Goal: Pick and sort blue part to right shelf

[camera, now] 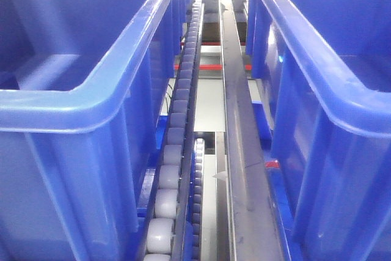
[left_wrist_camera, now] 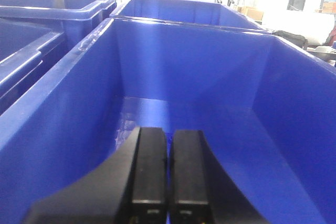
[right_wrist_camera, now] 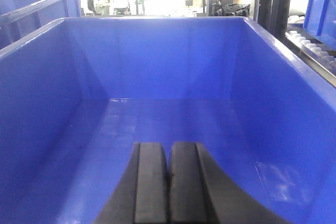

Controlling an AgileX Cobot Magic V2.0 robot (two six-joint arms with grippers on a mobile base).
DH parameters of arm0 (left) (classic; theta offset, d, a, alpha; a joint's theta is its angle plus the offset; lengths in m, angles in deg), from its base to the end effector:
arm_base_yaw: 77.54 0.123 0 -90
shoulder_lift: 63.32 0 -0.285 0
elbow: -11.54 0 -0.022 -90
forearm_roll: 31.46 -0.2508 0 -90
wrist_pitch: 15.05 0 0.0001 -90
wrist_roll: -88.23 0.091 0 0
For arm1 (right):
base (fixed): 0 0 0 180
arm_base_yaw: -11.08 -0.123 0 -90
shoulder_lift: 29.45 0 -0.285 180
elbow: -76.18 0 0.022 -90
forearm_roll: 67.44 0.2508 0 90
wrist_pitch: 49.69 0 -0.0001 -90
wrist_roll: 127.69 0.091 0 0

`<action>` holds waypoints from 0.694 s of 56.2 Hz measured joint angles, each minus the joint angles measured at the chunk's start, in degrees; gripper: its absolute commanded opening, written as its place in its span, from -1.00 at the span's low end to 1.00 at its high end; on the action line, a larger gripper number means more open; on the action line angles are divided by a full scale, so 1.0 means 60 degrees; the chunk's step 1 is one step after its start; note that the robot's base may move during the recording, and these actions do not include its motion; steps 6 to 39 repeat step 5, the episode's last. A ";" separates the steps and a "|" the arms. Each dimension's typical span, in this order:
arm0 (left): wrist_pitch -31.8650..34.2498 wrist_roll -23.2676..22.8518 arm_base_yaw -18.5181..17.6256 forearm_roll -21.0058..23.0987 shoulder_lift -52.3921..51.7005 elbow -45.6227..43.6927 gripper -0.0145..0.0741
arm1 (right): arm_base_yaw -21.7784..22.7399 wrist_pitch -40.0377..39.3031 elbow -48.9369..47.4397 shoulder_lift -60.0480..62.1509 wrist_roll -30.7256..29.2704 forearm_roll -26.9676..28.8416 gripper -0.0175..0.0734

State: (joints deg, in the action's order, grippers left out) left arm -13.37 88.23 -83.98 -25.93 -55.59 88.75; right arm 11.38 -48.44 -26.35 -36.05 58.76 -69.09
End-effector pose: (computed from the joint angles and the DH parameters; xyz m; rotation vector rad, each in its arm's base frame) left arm 0.0555 -0.0060 0.2159 0.0093 1.4555 -0.1687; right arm 0.0548 -0.0003 0.2109 0.0668 1.4879 0.0630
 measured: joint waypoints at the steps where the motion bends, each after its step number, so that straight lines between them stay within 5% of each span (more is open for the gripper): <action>1: 0.0000 0.0000 0.0000 0.0000 0.0000 0.0000 -0.39 | 0.0000 0.0000 0.0000 0.0000 0.0000 0.0000 -0.53; 39: 0.0000 0.0000 0.0000 0.0000 0.0000 0.0000 -0.39 | 0.0000 0.0000 0.0000 0.0000 0.0000 0.0000 -0.53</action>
